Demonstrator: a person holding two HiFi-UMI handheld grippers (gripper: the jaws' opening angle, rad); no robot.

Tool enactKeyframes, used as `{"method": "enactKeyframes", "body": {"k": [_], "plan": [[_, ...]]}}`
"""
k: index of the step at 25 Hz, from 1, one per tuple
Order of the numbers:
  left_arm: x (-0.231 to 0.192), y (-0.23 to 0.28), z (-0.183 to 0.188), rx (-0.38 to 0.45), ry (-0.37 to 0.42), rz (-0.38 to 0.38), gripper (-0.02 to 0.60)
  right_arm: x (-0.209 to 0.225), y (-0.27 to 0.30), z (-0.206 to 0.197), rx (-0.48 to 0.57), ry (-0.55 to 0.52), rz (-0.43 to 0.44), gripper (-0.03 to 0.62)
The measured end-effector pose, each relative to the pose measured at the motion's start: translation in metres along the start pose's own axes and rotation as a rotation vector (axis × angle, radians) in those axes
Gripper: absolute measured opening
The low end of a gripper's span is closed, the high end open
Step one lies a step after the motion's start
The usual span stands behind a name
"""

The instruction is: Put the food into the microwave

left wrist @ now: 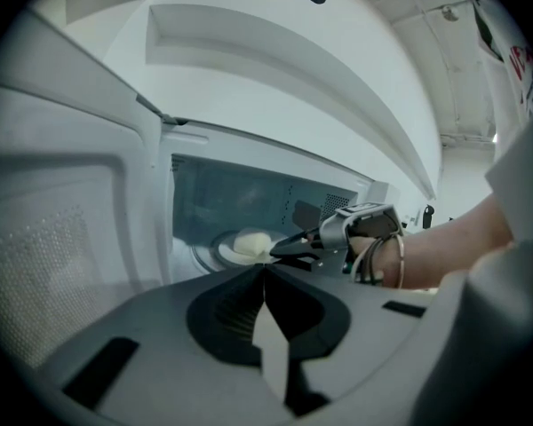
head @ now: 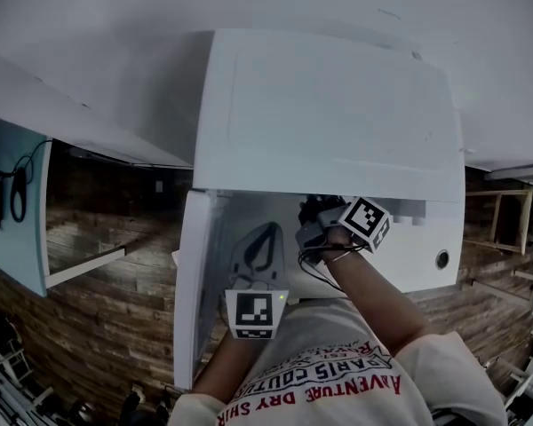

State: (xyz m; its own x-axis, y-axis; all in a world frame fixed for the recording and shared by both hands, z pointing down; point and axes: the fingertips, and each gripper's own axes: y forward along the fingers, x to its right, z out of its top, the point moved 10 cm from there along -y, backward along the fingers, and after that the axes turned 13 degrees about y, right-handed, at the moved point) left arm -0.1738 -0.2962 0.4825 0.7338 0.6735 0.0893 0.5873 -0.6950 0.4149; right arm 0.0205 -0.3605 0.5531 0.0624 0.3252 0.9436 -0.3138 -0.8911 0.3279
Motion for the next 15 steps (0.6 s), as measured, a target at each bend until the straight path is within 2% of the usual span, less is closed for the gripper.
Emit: {"method": "enactKeyframes", "body": {"k": [8,10,15], "plan": [[-0.004,-0.006,-0.002,-0.002,-0.012,-0.011,0.008,-0.008,-0.001,-0.002,0.015,-0.158,-0.052,0.046],[-0.002,-0.007,-0.002,-0.002,-0.015,-0.021,0.006,-0.011,-0.002,-0.002,0.027,-0.267,-0.09,0.059],[0.004,-0.006,0.0,0.008,-0.026,-0.055,0.008,-0.02,0.0,-0.003,-0.018,-0.569,-0.156,0.146]]}}
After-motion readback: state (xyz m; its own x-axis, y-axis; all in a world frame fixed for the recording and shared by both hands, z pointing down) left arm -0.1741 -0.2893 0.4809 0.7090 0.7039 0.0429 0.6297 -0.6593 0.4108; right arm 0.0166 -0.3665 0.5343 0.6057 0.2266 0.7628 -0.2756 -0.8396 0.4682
